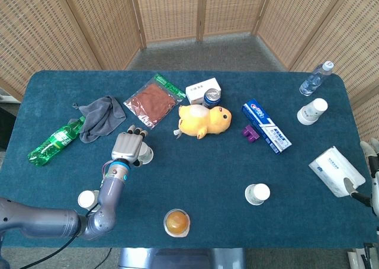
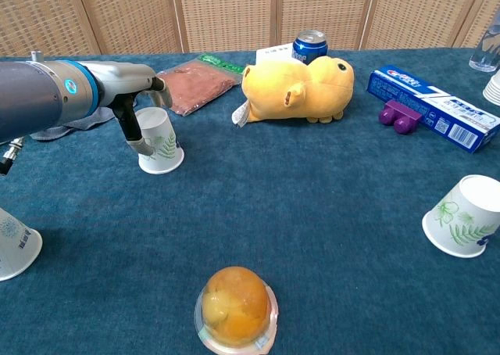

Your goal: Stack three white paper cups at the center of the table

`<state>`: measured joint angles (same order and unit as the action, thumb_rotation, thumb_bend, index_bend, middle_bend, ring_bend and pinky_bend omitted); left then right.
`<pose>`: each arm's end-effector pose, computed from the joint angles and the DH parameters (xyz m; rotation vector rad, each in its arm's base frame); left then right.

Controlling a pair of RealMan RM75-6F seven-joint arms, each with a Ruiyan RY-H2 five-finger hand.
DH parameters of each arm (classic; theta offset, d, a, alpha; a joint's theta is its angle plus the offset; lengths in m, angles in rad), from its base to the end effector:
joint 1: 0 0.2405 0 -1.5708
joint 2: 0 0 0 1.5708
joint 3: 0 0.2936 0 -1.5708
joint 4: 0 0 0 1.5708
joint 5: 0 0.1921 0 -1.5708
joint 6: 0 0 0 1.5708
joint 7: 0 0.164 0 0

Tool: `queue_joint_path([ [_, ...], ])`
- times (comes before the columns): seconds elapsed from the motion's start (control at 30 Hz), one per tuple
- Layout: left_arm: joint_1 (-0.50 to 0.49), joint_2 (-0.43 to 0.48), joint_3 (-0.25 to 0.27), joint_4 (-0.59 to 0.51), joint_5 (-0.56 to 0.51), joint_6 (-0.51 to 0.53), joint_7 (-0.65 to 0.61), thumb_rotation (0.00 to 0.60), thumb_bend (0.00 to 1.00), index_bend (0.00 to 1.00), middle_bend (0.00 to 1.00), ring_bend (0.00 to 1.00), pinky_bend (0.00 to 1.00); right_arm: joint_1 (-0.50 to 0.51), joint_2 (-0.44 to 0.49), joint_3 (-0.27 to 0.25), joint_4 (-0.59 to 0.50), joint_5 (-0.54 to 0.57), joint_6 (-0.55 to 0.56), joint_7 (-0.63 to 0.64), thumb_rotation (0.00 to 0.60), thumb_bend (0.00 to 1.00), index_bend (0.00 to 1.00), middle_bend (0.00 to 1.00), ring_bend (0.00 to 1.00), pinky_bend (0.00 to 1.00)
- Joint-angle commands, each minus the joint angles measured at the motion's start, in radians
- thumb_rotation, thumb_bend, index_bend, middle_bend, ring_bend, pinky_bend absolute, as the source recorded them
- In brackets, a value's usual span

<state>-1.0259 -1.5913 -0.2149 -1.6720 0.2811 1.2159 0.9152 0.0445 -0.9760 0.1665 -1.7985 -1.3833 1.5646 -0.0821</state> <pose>-0.1291 0.4015 -0.0156 -1.7209 -1.0259 -0.4919 -0.3157 -0.2055 0.2601 1.1893 -0.8030 0.9183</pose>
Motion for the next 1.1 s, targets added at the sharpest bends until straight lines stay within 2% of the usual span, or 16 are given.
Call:
queue_joint_path([
  [0.03,-0.003,-0.014,0.0,0.015,0.001,0.004,0.004,0.6,0.25,0.26,0.27,0.2,0.42,0.0,0.0,0.0,0.0,0.0,0.001,0.0,0.6,0.32,0.12,0.02,0.0,0.02],
  [0.23,0.0,-0.035,0.0,0.028,0.018,0.026,0.007,0.6,0.26,0.37,0.37,0.3,0.49,-0.001,0.001,0.002,0.003,0.004,0.001,0.005,0.6,0.32,0.12,0.02,0.0,0.02],
  [0.53,0.022,-0.008,-0.006,-0.014,0.072,0.025,-0.02,0.6,0.27,0.41,0.41,0.33,0.51,0.0,-0.001,0.0,0.003,0.0,-0.001,-0.002,0.6,0.32,0.12,0.02,0.0,0.02],
  [0.73,0.044,0.079,-0.016,-0.097,0.164,-0.115,-0.125,0.6,0.27,0.39,0.39,0.32,0.5,0.001,-0.003,-0.001,0.004,0.003,-0.004,-0.006,0.6,0.32,0.12,0.02,0.0,0.02],
  [0.9,0.049,0.129,-0.01,-0.137,0.258,-0.17,-0.181,0.6,0.26,0.39,0.39,0.31,0.48,0.002,-0.005,-0.001,0.005,0.003,-0.005,-0.009,0.6,0.32,0.12,0.02,0.0,0.02],
  [1.1,0.033,0.138,0.002,-0.155,0.317,-0.225,-0.223,0.6,0.25,0.39,0.39,0.3,0.47,0.002,-0.007,-0.003,0.001,-0.001,-0.003,-0.015,0.6,0.32,0.12,0.02,0.0,0.02],
])
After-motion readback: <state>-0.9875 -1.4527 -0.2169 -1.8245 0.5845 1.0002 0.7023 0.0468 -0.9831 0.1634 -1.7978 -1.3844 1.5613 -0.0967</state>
